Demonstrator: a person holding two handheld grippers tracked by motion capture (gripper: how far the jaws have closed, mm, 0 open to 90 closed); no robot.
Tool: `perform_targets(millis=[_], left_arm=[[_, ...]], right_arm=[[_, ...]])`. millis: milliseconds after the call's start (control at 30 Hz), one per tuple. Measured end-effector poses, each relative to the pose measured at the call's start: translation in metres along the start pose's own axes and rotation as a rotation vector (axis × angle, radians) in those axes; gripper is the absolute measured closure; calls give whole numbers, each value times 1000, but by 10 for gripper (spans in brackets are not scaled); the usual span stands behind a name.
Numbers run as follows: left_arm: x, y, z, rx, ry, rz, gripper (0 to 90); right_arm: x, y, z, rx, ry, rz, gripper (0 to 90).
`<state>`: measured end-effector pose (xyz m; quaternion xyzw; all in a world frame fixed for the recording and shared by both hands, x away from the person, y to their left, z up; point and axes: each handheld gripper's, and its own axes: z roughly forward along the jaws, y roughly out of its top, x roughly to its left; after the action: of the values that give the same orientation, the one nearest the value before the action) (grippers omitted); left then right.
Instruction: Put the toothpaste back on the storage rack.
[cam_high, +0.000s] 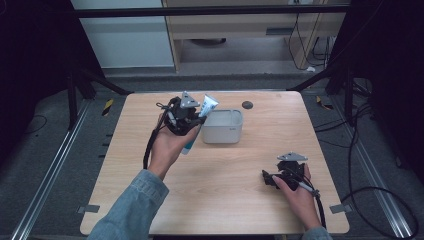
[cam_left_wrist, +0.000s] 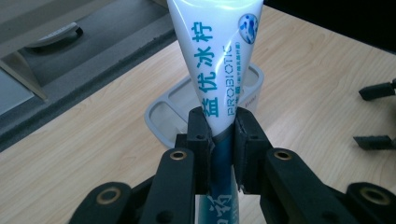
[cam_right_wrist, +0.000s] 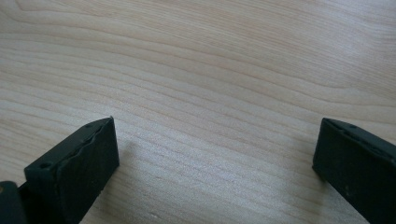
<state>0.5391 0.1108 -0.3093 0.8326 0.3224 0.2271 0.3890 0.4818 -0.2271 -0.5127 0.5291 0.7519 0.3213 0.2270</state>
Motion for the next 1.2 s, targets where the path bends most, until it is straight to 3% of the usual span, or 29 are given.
perform_targets(millis=[300,400,533,667,1200], left_arm=[[2,19,5,-32,-8,-18,783],[5,23,7,-62,-55,-62,783],[5,29,9,-82,-45,-48,783],[8,36,12,-112,-71,-68,783],[11,52,23,-150,-44,-80,783]], right_arm=[[0,0,0,0,1,-1,4],[0,0,0,1,0,-1,4],[0,0,0,1,0,-1,4],[0,0,0,1,0,-1,4],[0,0,0,1,-1,-2,4]])
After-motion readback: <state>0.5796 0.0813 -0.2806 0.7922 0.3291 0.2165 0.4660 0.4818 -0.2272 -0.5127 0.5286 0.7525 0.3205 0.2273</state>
